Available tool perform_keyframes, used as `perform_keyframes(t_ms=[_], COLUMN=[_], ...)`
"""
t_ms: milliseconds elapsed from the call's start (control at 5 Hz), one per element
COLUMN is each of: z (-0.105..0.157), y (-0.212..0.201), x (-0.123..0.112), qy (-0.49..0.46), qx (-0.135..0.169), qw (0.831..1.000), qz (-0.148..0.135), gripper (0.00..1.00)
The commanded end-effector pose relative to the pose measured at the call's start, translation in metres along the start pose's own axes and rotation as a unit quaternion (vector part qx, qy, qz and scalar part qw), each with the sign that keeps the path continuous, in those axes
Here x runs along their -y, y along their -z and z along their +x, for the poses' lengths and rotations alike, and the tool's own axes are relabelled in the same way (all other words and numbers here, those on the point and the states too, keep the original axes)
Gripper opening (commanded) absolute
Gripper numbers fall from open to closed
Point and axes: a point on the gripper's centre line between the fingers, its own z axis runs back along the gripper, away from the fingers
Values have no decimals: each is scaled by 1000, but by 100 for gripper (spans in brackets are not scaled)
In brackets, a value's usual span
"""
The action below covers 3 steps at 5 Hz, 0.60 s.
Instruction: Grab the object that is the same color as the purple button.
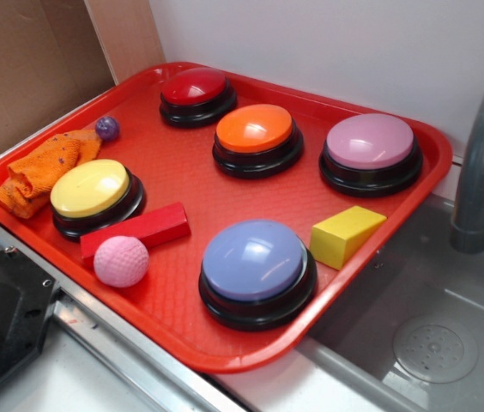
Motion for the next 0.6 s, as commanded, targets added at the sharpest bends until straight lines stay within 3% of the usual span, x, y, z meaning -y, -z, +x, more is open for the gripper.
perform_keyframes(t_ms=[0, 400], z=[0, 40], y=[0, 54], x=[0, -59], qy=[0, -39], qx=[0, -4], qw=[1000, 999], qz=[0, 11], gripper=[100, 100])
